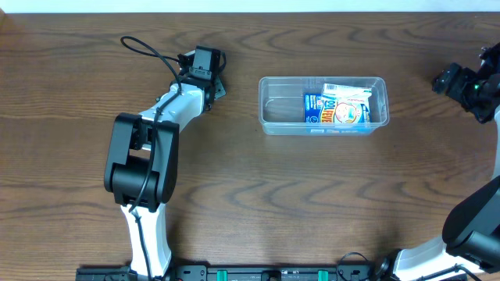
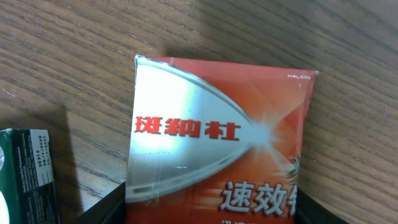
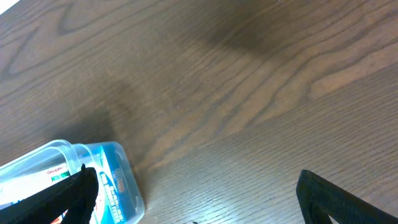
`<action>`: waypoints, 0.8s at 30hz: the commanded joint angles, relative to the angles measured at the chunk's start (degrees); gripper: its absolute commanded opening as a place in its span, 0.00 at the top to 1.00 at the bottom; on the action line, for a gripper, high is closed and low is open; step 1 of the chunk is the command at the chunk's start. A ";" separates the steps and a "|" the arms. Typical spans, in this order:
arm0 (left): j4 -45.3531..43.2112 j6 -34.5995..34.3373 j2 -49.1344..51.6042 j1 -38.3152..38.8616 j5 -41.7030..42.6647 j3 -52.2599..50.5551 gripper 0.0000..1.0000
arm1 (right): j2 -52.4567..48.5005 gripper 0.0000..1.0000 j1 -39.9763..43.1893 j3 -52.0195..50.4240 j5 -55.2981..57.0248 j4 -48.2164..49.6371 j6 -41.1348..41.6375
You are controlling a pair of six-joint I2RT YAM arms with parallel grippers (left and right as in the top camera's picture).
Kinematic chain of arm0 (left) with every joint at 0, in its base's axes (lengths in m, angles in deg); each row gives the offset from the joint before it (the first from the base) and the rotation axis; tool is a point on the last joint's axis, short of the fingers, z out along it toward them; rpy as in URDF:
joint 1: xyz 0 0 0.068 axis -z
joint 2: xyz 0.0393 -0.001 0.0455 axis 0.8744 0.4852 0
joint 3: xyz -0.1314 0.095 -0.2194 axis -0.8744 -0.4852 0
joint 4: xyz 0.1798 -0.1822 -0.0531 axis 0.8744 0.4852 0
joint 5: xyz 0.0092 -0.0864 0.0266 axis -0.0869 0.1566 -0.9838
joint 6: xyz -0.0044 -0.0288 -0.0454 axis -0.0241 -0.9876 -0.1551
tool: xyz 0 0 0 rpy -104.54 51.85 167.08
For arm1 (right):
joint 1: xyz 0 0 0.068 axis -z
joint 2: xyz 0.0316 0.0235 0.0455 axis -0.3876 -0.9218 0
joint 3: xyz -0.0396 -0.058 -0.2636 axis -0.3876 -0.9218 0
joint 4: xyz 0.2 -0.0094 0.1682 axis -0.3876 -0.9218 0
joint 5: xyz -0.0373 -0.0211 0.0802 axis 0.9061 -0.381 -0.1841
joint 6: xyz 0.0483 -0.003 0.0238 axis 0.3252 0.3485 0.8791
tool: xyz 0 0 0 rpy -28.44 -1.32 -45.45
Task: Pack container
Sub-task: 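Lift the red box with the left gripper and carry it over the container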
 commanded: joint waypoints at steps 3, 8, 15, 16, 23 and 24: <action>0.13 3.69 -2.12 -0.11 -0.26 0.57 0.42 | 0.48 0.01 0.20 0.44 -0.22 -0.09 0.61; 1.42 13.22 -8.04 1.18 -0.26 0.59 0.42 | 0.48 0.01 0.20 0.44 -0.22 -0.09 0.61; 4.02 34.64 -17.00 7.65 -0.26 0.59 0.42 | 0.48 0.01 0.20 0.44 -0.24 -0.11 0.61; 4.35 36.81 -17.92 8.96 -0.26 0.59 0.43 | 0.48 0.01 0.20 0.44 -0.22 -0.09 0.61; 4.66 50.58 -20.68 20.48 -0.26 0.59 0.43 | 0.48 0.01 0.20 0.44 -0.22 -0.09 0.61; 4.66 52.35 -20.68 22.14 -0.26 0.57 0.43 | 0.48 0.01 0.20 0.44 -0.22 -0.09 0.61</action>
